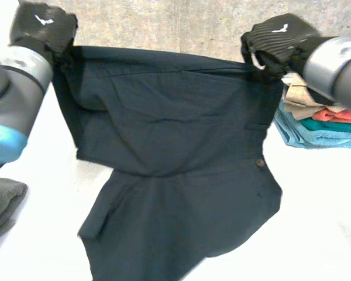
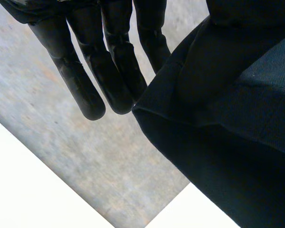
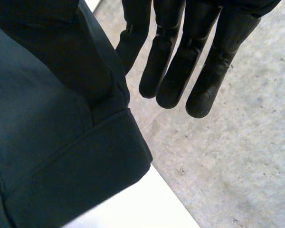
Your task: Fold the laundry.
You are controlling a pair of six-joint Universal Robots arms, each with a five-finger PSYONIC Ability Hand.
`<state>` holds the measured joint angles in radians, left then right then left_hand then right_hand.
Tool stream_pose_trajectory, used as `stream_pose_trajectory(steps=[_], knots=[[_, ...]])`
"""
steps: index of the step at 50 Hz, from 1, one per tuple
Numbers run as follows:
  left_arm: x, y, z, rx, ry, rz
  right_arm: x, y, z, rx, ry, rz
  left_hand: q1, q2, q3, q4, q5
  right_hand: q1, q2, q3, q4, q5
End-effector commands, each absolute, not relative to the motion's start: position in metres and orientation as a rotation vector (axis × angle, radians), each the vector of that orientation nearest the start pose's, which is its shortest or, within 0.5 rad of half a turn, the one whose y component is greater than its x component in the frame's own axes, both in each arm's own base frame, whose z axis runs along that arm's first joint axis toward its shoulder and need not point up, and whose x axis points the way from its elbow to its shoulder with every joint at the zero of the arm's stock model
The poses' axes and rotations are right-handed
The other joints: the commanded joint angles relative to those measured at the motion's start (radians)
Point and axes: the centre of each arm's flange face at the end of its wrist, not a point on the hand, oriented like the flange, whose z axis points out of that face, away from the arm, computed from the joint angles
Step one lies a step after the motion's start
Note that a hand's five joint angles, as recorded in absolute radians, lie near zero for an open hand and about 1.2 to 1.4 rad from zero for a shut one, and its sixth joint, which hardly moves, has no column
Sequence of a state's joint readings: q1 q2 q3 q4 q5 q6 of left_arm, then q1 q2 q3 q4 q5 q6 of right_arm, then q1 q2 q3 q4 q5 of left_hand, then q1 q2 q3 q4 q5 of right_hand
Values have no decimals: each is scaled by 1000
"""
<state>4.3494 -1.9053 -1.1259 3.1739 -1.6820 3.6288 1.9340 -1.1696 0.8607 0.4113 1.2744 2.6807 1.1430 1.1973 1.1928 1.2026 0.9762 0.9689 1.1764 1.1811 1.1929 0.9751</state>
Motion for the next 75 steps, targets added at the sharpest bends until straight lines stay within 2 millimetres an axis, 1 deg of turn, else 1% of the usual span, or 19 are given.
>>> stream_pose_trajectory(steps=[1, 6, 7, 8, 9, 12, 16, 19, 22, 27, 30, 34, 38, 39, 42, 47, 51, 58, 75], knots=[[-274, -396, 292, 656, 1768, -2274, 332, -367, 311, -1044, 1769, -2280, 253, 199, 203, 194, 246, 427, 220, 215, 203, 247], [-284, -424, 266, 662, 1702, -2285, 358, -396, 288, -1010, 1588, -2467, 253, 199, 203, 194, 246, 427, 220, 215, 203, 247], [-286, -427, 262, 665, 1694, -2287, 362, -401, 279, -1016, 1572, -2490, 152, 98, 102, 92, 144, 427, 220, 215, 203, 247], [-288, -430, 256, 668, 1688, -2288, 368, -409, 261, -1046, 1542, -2523, -198, -252, -248, -257, -206, -368, -575, -580, -592, -549], [-293, -433, 247, 670, 1672, -2291, 369, -412, 257, -1059, 1532, -2537, -664, -718, -713, -723, -671, -794, -1002, -1007, -1018, -975], [-293, -438, 238, 666, 1645, -2289, 376, -414, 234, -1137, 1541, -2543, -968, -1023, -1018, -1028, -976, -794, -1002, -1007, -1018, -975], [-296, -432, 228, 686, 1661, -2270, 374, -407, 224, -1179, 1644, -2481, -968, -1023, -1018, -1028, -976, -794, -1002, -1007, -1018, -975], [-294, -425, 227, 695, 1683, -2249, 362, -397, 230, -1192, 1801, -2398, -968, -1023, -1018, -1028, -976, -794, -1002, -1007, -1018, -975], [-286, -409, 244, 692, 1695, -2235, 352, -387, 236, -1215, 1904, -2327, -968, -1023, -1018, -1028, -976, -794, -1002, -1007, -1018, -975], [-276, -366, 248, 760, 1791, -2157, 327, -341, 236, -1364, 2108, -1996, -950, -1004, -1000, -1010, -958, -794, -1002, -1007, -1018, -975], [-276, -321, 244, 868, 1893, -2074, 318, -318, 233, -1415, 2147, -1855, -921, -975, -971, -980, -928, -794, -1002, -1007, -1018, -975], [-271, -261, 229, 1009, 2067, -1921, 287, -290, 207, -1449, 2240, -1597, -824, -879, -874, -884, -832, -794, -1002, -1007, -1018, -975], [-261, -208, 210, 1090, 2271, -1767, 267, -266, 199, -1439, 2233, -1472, -660, -714, -709, -719, -667, -591, -799, -804, -815, -772], [-257, -185, 201, 1109, 2363, -1704, 264, -261, 198, -1434, 2229, -1452, -566, -621, -616, -626, -574, -526, -734, -739, -750, -707], [-252, -161, 190, 1108, 2472, -1643, 251, -247, 185, -1409, 2223, -1379, -402, -456, -451, -461, -409, -327, -534, -539, -551, -508], [-240, -128, 165, 1090, 2612, -1527, 241, -237, 162, -1395, 2193, -1361, -304, -358, -354, -364, -312, -314, -522, -526, -538, -495], [-239, -128, 155, 1094, 2611, -1538, 242, -238, 151, -1399, 2138, -1449, -495, -549, -545, -554, -503, -414, -622, -626, -638, -595], [-245, -141, 138, 1077, 2607, -1540, 245, -245, 138, -1412, 2066, -1586, -542, -596, -592, -602, -550, -411, -619, -623, -635, -592], [-253, -166, 128, 1087, 2436, -1650, 253, -263, 116, -1421, 2053, -1615, -504, -558, -554, -563, -512, -364, -572, -577, -588, -545]])
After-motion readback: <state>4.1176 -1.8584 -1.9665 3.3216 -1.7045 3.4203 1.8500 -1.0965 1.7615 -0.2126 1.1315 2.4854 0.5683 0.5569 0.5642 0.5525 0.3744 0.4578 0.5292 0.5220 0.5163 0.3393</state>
